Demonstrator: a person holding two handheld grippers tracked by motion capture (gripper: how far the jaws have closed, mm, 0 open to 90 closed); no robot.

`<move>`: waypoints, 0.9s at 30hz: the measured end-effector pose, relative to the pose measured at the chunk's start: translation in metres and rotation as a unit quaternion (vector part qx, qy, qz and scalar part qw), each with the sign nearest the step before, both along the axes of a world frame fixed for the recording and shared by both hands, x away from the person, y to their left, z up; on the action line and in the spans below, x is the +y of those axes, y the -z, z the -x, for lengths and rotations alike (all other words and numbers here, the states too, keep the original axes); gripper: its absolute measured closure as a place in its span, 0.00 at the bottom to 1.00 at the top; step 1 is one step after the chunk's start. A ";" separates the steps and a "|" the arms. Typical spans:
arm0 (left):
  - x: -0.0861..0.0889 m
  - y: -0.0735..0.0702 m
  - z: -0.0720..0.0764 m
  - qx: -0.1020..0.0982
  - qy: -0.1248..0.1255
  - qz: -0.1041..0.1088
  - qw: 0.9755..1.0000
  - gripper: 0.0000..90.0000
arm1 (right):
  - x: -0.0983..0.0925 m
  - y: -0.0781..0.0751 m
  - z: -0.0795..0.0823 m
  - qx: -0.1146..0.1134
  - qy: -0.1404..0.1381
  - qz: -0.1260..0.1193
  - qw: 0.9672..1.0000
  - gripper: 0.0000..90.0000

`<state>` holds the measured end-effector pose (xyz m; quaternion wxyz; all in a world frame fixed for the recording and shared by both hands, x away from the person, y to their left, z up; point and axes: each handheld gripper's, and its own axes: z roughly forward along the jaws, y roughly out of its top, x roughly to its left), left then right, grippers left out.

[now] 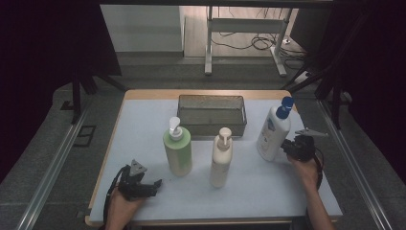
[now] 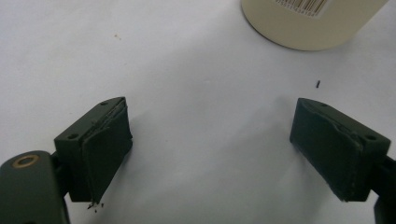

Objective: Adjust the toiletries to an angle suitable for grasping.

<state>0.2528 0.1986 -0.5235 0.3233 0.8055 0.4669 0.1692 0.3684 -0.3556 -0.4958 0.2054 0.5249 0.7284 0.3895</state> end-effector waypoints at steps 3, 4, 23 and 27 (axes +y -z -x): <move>0.000 0.000 0.000 0.000 0.000 -0.001 1.000 0.13 | -0.002 0.000 0.007 -0.001 -0.002 0.006 1.000 0.76; 0.000 0.000 0.000 0.000 0.000 -0.001 1.000 0.13 | -0.005 -0.001 0.016 -0.001 -0.003 0.009 1.000 0.71; 0.000 0.000 0.000 0.000 0.000 -0.001 1.000 0.13 | 0.003 -0.020 0.067 -0.023 -0.035 -0.005 0.999 0.39; 0.000 0.000 0.000 0.000 0.000 -0.001 1.000 0.13 | 0.013 -0.025 0.066 -0.035 -0.043 0.002 0.998 0.34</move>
